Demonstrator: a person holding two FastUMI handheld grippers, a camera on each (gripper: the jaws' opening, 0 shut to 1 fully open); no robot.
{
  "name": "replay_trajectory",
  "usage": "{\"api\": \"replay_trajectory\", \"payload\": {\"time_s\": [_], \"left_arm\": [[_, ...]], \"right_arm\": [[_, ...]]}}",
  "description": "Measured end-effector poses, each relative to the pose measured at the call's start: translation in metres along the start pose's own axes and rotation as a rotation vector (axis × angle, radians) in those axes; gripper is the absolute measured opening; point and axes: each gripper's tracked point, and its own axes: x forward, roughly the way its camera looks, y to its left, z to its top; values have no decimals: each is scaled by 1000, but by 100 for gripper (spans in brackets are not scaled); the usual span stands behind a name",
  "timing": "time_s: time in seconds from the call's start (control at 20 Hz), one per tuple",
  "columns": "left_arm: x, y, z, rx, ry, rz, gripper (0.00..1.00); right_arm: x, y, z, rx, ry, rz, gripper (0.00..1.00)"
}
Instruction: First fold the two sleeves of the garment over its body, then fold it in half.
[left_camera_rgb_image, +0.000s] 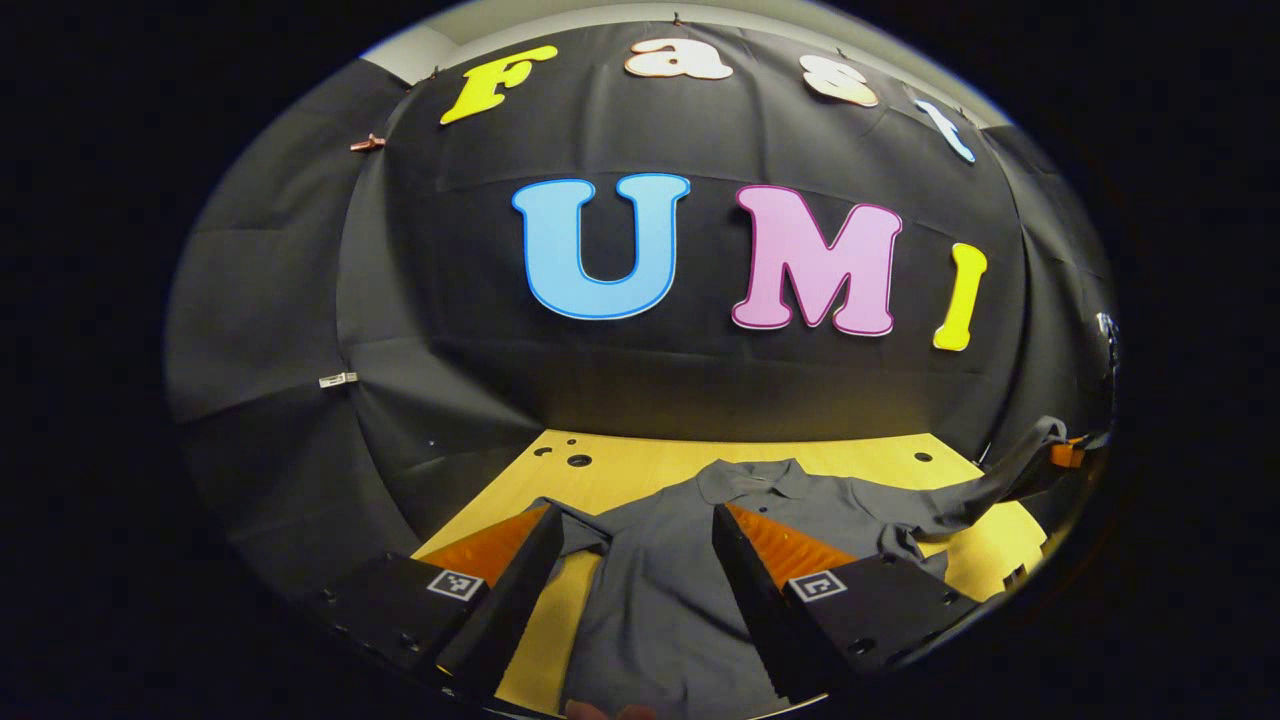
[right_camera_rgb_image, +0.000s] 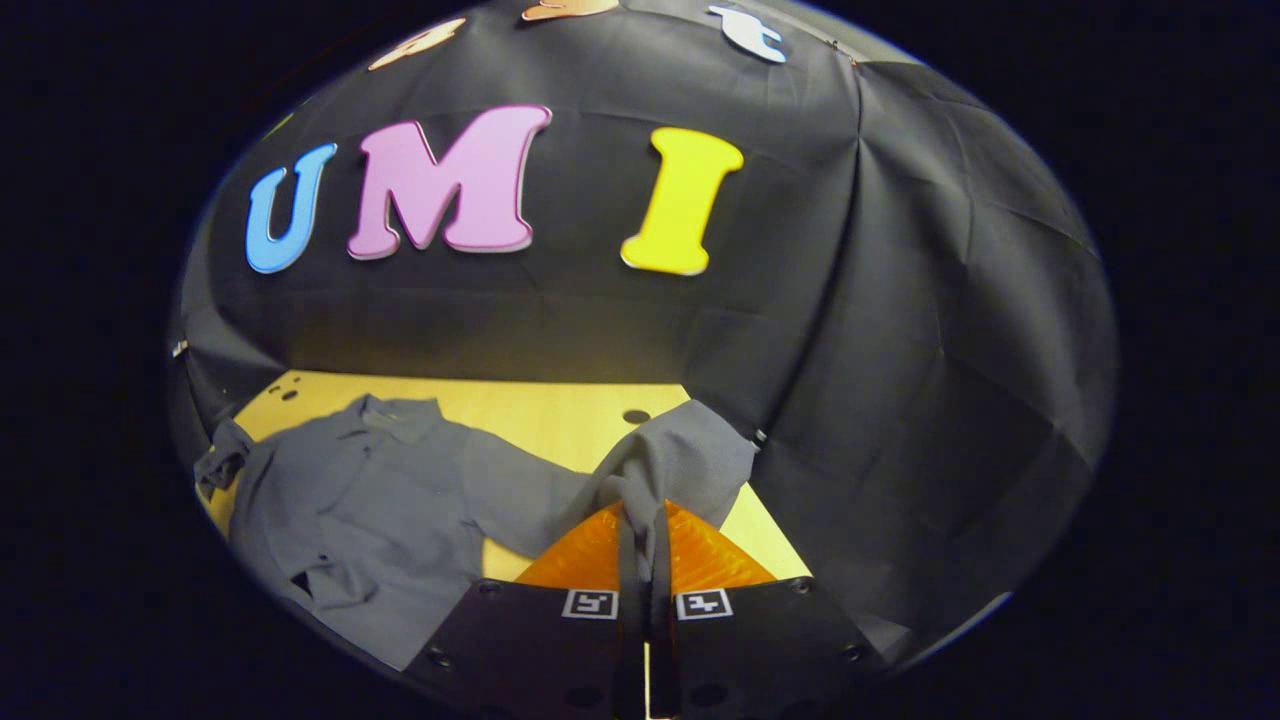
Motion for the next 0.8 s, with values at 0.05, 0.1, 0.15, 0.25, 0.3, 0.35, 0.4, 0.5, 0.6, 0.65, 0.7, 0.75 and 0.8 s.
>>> {"api": "replay_trajectory", "payload": {"time_s": [0.05, 0.1, 0.15, 0.25, 0.3, 0.35, 0.4, 0.5, 0.6, 0.65, 0.7, 0.75, 0.8], "left_arm": [[1, 9, -2, -3, 0, -1, 95], [2, 17, -3, -8, 1, -1, 95], [4, 27, -6, -13, 1, 1, 95], [7, 47, -10, -23, 2, 10, 95], [9, 57, -12, -25, 2, 17, 95], [10, 67, -15, -25, 2, 24, 95], [12, 78, -19, -23, 4, 32, 95], [16, 99, -28, -15, 14, 51, 95], [20, 120, -41, -4, 33, 70, 95], [22, 131, -48, 1, 43, 82, 95], [25, 142, -54, 7, 51, 94, 95], [28, 152, -61, 18, 56, 104, 95], [33, 162, -68, 34, 62, 114, 95]], "right_arm": [[-5, 20, 11, 5, -20, 18, 6], [-9, 41, 21, 10, -40, 36, 6], [-13, 60, 30, 15, -58, 56, 6], [-16, 101, 44, 14, -85, 99, 7], [-16, 122, 50, 14, -90, 124, 6], [-16, 144, 54, 16, -95, 150, 6], [-15, 166, 58, 16, -100, 178, 6], [-15, 211, 62, 2, -103, 234, 6], [-12, 254, 62, -11, -101, 291, 7], [-11, 274, 60, -18, -98, 319, 7], [-8, 295, 57, -25, -94, 347, 7], [-6, 315, 53, -32, -85, 376, 7], [-5, 336, 47, -41, -72, 404, 6]]}}
